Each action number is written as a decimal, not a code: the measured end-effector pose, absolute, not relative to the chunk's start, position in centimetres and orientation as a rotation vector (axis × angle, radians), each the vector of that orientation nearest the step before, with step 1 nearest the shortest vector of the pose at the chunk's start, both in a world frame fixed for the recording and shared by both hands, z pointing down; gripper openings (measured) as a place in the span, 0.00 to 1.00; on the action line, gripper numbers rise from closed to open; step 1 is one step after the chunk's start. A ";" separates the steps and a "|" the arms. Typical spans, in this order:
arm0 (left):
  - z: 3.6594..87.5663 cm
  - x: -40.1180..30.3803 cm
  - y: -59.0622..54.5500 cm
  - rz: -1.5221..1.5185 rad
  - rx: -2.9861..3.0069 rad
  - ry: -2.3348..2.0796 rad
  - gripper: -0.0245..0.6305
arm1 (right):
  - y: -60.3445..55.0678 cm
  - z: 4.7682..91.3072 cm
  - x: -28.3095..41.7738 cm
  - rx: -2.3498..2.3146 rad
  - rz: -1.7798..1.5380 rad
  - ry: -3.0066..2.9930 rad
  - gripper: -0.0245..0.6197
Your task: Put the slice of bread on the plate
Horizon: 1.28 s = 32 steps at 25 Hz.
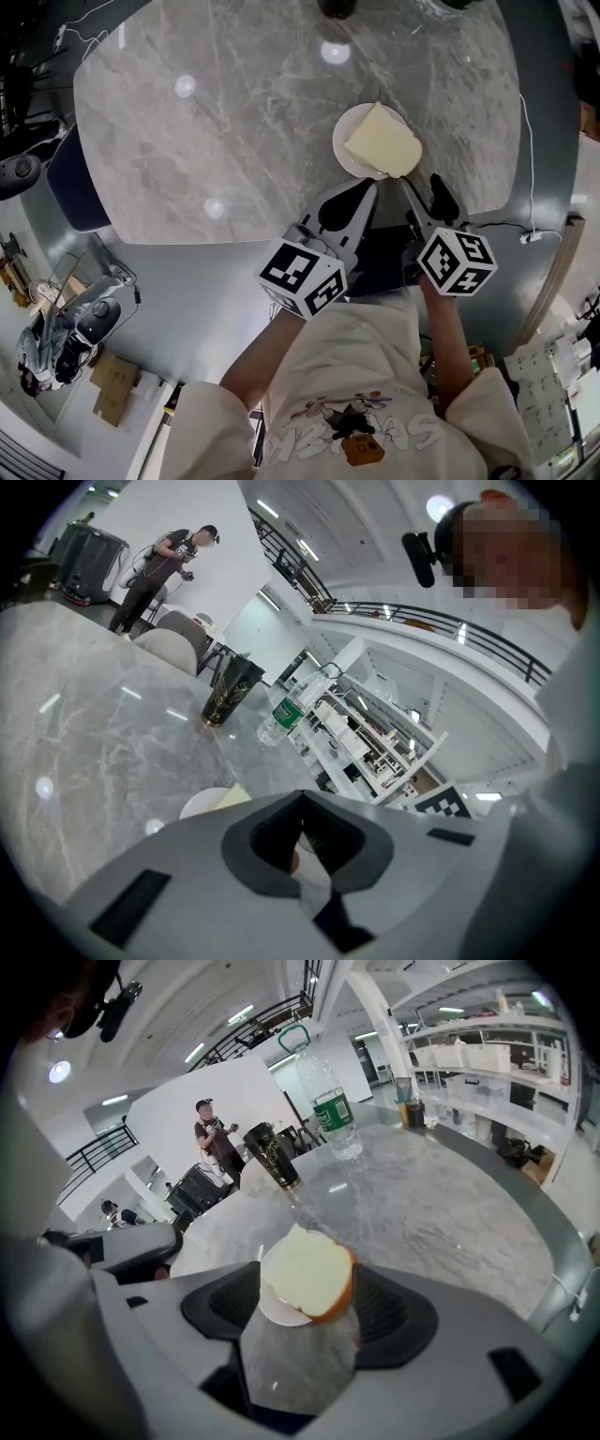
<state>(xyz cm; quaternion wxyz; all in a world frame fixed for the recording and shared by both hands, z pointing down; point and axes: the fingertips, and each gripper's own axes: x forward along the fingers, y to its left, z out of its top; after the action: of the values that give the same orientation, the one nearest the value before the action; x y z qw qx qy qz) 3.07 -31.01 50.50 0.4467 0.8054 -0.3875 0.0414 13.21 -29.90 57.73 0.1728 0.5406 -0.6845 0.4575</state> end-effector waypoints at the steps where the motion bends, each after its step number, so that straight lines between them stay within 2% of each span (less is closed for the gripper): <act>1: 50.0 3.0 -31.0 0.085 1.991 -0.960 0.03 | -30.0 57.3 13.4 1.546 1.277 -1.951 0.52; 6: 47.8 2.3 -30.5 0.100 2.041 -0.979 0.03 | -29.9 55.0 12.1 1.476 1.222 -2.099 0.52; 8: 46.7 2.5 -29.9 0.111 2.072 -0.978 0.03 | -29.5 54.1 12.0 1.448 1.191 -2.135 0.47; 12: 44.6 3.5 -28.2 0.103 2.123 -0.932 0.04 | -28.8 52.2 11.8 1.415 1.159 -2.211 0.47; 19: 41.9 1.1 -23.9 0.108 2.183 -0.962 0.04 | -27.1 46.4 7.8 1.356 1.042 -2.378 0.30; 21: 41.3 0.0 -22.7 0.101 2.177 -0.993 0.04 | -26.1 44.9 7.1 1.366 0.988 -2.400 0.21; 23: 40.5 -1.0 -21.7 0.082 2.169 -1.017 0.04 | -25.2 43.7 6.7 1.377 0.949 -2.410 0.19; 27: 39.5 -2.1 -20.0 0.129 2.162 -1.041 0.04 | -23.4 42.2 6.7 1.384 0.968 -2.391 0.05; 32: 37.5 -5.0 -16.7 0.147 2.138 -0.954 0.04 | -20.6 39.4 4.0 1.332 0.989 -2.424 0.05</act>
<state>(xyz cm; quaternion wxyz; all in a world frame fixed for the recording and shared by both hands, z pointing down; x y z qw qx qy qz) -5.01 -16.72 37.47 0.3875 0.8402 -0.3750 0.0577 4.02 -20.60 39.37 0.1018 0.4512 -0.8209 0.3350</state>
